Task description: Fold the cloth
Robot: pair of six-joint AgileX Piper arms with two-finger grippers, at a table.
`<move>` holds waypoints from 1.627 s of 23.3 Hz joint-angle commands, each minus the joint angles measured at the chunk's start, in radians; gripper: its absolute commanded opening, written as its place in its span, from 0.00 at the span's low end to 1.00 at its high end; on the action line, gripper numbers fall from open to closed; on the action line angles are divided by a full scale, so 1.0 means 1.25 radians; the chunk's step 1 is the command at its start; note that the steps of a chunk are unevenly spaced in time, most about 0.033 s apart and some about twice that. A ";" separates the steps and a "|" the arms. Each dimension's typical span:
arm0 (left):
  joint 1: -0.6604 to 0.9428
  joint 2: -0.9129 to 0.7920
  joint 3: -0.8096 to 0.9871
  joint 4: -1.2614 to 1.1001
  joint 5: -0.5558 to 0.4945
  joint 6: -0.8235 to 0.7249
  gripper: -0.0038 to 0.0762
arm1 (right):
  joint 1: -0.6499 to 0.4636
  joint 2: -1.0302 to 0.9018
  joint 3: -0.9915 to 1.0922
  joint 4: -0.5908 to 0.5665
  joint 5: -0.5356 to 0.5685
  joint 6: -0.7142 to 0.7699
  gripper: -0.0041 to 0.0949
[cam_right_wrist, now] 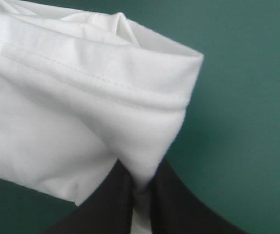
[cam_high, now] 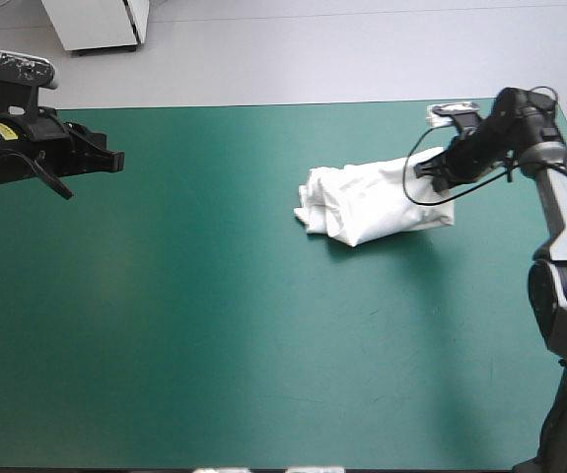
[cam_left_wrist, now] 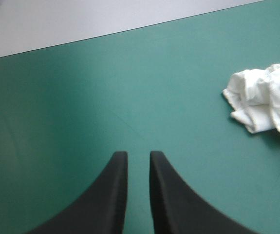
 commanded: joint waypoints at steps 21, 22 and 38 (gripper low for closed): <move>-0.001 -0.023 -0.018 -0.072 -0.061 0.018 0.21 | -0.330 -0.250 0.382 -0.106 -0.075 -0.031 0.04; -0.001 -0.023 -0.018 -0.077 -0.059 0.022 0.21 | -0.330 -0.250 0.382 -0.106 -0.074 -0.031 0.06; -0.033 -0.024 -0.011 -0.050 -0.040 0.042 0.21 | -0.329 -0.361 0.358 -0.019 -0.086 -0.044 0.56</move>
